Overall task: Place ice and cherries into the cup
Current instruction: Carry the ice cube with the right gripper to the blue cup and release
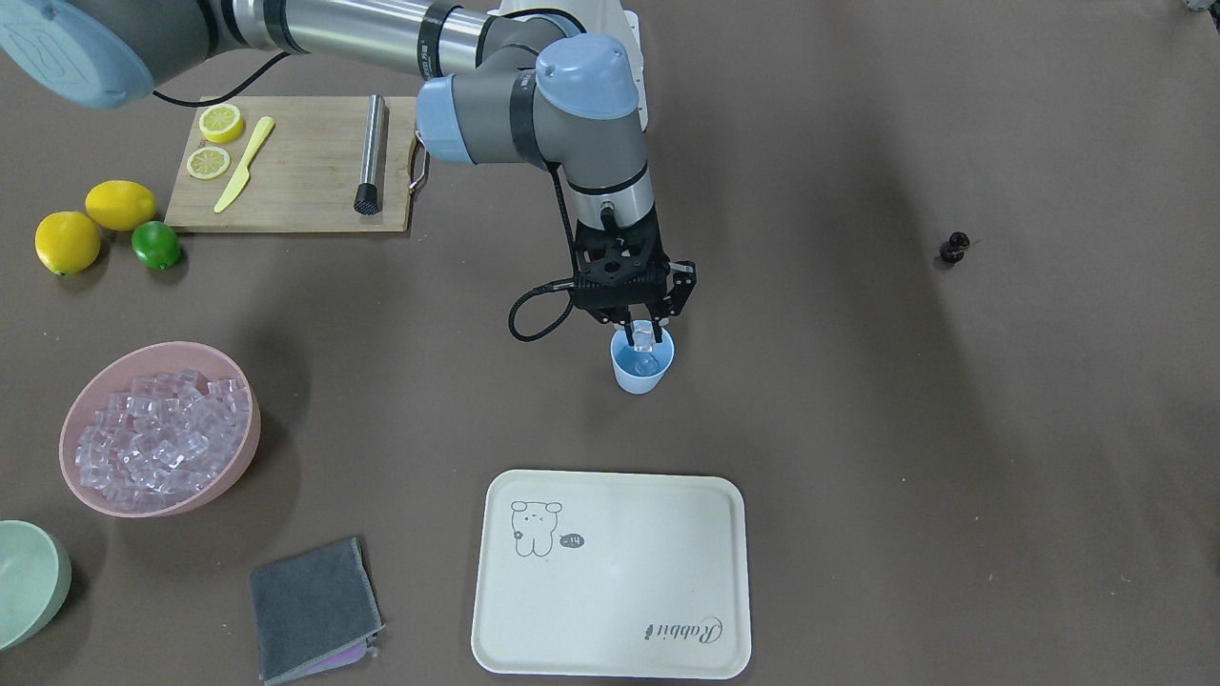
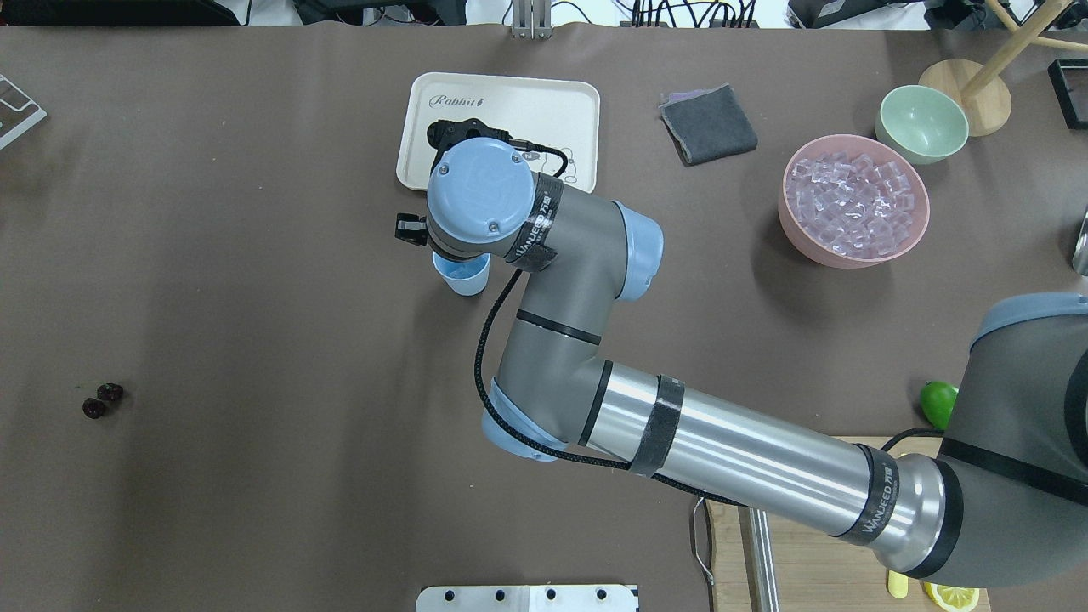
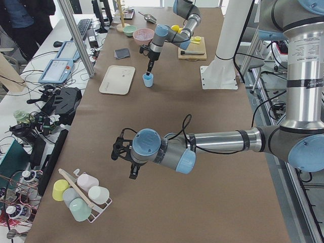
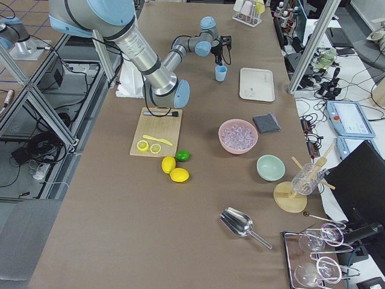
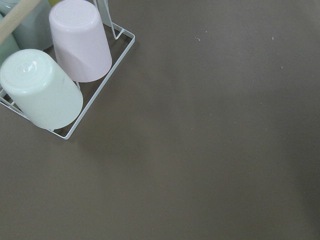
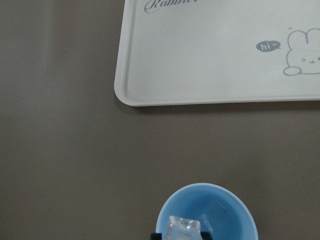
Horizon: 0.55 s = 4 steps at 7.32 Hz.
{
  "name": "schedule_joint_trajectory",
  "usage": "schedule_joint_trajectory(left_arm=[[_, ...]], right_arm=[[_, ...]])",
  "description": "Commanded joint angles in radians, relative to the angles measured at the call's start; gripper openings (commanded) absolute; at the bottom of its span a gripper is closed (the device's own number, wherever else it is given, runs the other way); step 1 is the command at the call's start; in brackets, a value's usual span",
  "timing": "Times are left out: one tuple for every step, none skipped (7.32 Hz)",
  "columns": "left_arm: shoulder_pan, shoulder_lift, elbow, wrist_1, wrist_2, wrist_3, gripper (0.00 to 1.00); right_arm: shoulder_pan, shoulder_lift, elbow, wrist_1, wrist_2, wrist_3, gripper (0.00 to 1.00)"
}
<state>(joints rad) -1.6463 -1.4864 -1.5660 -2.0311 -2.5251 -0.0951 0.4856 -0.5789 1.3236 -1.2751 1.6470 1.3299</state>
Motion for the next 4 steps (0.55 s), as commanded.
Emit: schedule_joint_trajectory(left_arm=[[-0.01,0.015,-0.005,-0.001,-0.001,0.0,0.98],[-0.01,0.018,-0.009,-0.001,-0.001,0.0,0.98],[-0.01,0.018,-0.009,-0.003,-0.003,0.0,0.98],[-0.01,0.023,-0.009,0.0,-0.001,0.0,0.98]], right_arm=[[0.016,-0.006,-0.003,-0.004,-0.003,-0.032,0.51],[0.016,-0.009,-0.006,-0.007,-0.003,-0.032,0.7],[0.019,-0.012,0.009,-0.021,0.001,-0.032,0.95],[0.042,-0.013,0.055,-0.136,0.014,-0.037,0.98]])
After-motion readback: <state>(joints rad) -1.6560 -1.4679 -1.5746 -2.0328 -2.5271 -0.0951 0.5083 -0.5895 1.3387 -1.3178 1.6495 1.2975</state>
